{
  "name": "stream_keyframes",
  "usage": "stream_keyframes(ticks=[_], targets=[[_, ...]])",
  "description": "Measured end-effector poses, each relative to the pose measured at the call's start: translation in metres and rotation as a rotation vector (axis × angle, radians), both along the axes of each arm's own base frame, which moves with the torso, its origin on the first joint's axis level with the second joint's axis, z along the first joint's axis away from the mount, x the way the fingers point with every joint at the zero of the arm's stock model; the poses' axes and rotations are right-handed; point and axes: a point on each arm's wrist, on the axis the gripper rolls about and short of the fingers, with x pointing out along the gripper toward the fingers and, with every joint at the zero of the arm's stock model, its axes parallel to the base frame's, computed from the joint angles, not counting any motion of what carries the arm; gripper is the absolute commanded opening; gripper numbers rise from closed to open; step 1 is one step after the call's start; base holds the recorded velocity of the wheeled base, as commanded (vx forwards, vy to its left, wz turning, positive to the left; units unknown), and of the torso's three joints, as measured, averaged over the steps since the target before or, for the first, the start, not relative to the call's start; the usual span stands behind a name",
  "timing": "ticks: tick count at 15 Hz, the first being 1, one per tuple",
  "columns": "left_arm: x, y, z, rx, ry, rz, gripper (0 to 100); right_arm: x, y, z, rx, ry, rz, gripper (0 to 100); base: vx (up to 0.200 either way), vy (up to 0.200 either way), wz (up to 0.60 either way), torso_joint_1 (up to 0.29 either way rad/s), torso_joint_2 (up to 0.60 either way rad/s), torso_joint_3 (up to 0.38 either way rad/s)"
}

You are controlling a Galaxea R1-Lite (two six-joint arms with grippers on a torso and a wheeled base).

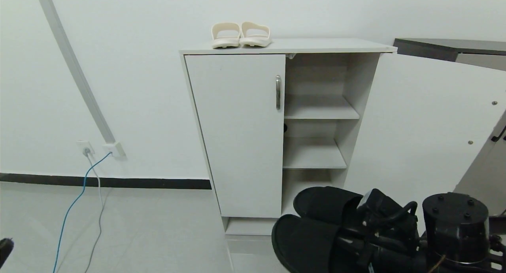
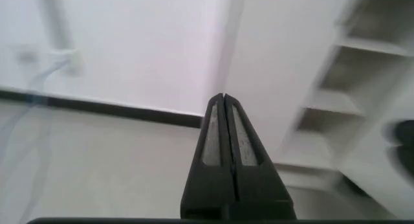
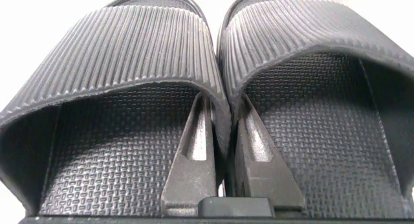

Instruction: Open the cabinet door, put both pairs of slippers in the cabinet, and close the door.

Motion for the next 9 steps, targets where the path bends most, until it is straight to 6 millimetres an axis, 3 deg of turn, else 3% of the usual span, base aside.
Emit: stream_keyframes(ticks=[3,5,9], targets=[[-0.029,0.002,-0.033,0.027,-0.031,0.078,0,0.014,0.011,0.007,0.058,0.003,-0.128,0,0.000,0.000,0.00,0.000,0.00,0.000],[-0.038,0.002,-0.055,0.056,-0.009,0.065,0,0.024,0.021,0.009,0.094,0.006,-0.229,0,0.000,0.000,0.00,0.000,0.00,0.000],[-0.044,-0.003,-0.065,0.142,-0.031,-0.114,0,0.042,0.043,0.003,0.120,-0.003,-0.406,0,0.000,0.000,0.00,0.000,0.00,0.000]])
